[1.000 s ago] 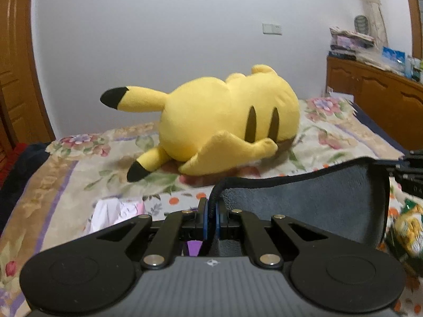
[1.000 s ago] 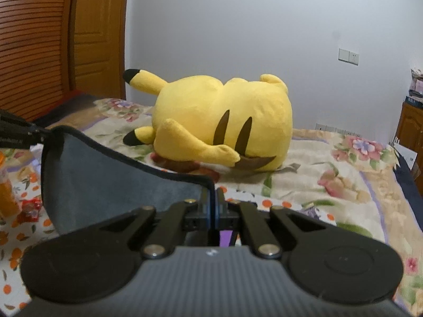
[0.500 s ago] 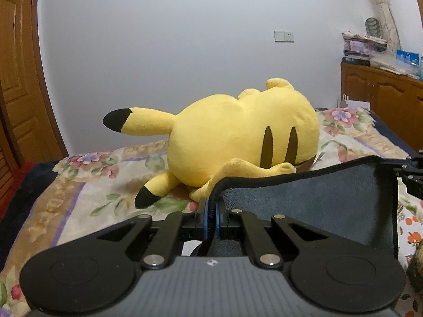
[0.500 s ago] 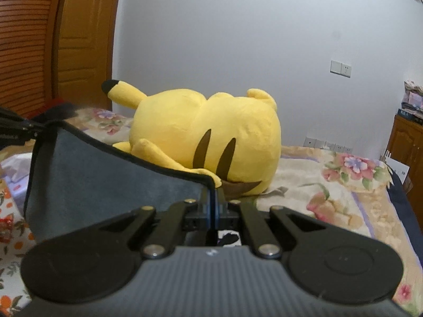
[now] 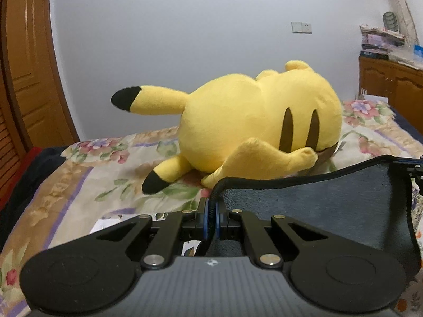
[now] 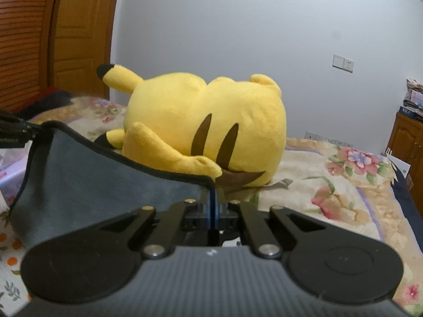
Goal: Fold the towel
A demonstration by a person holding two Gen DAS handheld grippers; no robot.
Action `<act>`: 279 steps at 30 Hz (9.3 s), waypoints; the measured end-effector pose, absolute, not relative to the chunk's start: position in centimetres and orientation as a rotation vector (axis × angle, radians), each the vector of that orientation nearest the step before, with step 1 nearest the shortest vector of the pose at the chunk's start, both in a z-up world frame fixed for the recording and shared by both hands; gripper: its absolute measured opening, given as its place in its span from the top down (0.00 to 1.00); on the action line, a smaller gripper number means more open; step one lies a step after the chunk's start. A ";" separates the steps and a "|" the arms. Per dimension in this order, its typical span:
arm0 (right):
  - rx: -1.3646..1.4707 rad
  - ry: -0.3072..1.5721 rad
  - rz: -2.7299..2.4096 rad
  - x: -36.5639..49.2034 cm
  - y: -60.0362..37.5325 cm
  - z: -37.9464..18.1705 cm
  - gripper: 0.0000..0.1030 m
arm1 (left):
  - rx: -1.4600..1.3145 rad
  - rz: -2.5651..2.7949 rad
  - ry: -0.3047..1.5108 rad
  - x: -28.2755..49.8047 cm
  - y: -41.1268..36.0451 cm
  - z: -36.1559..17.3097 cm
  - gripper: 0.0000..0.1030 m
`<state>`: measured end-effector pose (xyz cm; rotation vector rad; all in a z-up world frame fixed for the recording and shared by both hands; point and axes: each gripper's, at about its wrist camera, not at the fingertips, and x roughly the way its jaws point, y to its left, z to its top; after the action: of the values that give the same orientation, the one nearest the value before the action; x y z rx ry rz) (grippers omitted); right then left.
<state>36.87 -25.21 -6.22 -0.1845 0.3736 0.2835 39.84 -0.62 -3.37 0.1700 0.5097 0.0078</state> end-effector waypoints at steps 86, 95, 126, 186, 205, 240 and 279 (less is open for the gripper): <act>-0.048 0.405 0.248 19.5 -25.6 2.8 0.00 | 0.193 -0.096 0.540 20.0 -5.0 7.0 0.00; -0.054 0.396 0.251 16.9 -24.9 4.3 0.00 | 0.187 -0.111 0.519 16.5 -4.8 8.4 0.00; -0.020 0.370 0.244 8.8 -24.6 6.6 0.00 | 0.171 -0.097 0.507 7.1 -2.1 9.9 0.00; 0.021 0.510 0.171 4.3 -23.2 -5.8 0.00 | 0.115 -0.061 0.616 2.7 -0.9 -3.9 0.00; 0.033 0.392 0.141 3.1 -23.7 -4.8 0.00 | 0.066 -0.033 0.449 0.9 0.4 -1.5 0.00; 0.052 0.291 0.121 2.1 -24.4 -4.1 0.00 | 0.072 -0.022 0.377 0.2 0.7 -0.9 0.00; 0.053 0.294 0.119 2.2 -24.3 -4.1 0.00 | 0.078 -0.028 0.378 0.2 0.5 -1.0 0.00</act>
<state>2.16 -24.29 -4.13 0.0530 0.2938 0.1192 0.18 0.54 -1.04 0.0782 0.3784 -0.0283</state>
